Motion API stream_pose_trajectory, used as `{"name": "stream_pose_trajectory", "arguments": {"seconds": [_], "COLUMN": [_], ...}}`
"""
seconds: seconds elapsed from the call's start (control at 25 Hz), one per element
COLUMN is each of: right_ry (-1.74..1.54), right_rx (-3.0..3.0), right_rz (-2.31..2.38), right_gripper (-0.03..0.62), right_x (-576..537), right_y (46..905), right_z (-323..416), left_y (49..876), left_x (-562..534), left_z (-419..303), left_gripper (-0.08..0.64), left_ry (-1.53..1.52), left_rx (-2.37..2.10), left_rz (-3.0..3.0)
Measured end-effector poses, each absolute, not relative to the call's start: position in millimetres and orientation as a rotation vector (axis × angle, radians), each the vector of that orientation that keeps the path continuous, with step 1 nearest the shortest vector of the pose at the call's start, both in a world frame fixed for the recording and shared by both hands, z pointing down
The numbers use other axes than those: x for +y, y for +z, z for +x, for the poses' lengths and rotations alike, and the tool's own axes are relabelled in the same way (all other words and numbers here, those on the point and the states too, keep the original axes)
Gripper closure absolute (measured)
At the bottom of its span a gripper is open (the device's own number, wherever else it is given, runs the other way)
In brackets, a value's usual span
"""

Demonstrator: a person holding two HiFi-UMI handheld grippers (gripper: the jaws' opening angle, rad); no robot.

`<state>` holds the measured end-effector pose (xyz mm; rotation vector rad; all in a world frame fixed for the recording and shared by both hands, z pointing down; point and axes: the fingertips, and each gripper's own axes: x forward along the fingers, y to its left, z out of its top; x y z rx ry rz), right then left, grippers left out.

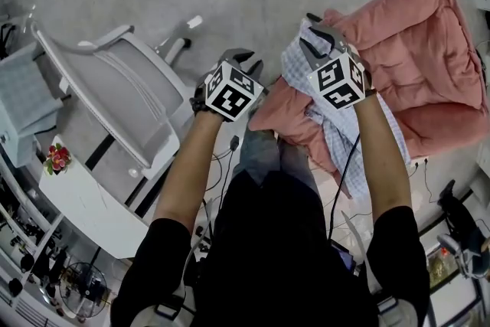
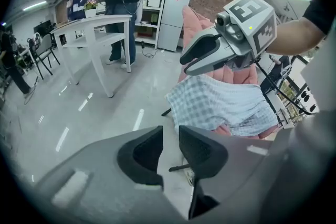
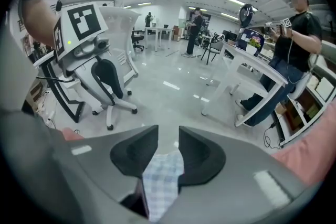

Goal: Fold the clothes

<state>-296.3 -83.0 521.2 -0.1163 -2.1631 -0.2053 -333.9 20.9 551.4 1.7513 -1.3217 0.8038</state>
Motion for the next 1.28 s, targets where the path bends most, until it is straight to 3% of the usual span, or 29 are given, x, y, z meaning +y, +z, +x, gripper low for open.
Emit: {"name": "stream_pose_trajectory", "arguments": {"seconds": [0.24, 0.68, 1.0, 1.28], "right_ry": [-0.175, -0.010, 0.143, 0.323], "right_rx": [-2.200, -2.205, -2.203, -2.197], "right_rz": [-0.030, 0.114, 0.201, 0.290], "right_gripper": [0.472, 0.482, 0.485, 0.488], "right_x": [-60.2, 1.0, 35.7, 73.2], "right_y": [511.1, 529.0, 563.0, 598.7], "right_z": [-233.1, -59.8, 51.2, 110.5], "left_y": [537.5, 549.1, 620.4, 706.8], "left_x": [35.9, 57.3, 76.2, 71.2], "left_z": [-277.6, -92.5, -10.2, 14.7], "left_gripper": [0.456, 0.463, 0.462, 0.446], "left_ry": [0.808, 0.866, 0.981, 1.173], "left_rx": [-1.272, -1.081, -1.001, -0.941], "left_rz": [1.820, 1.996, 1.995, 2.007]}}
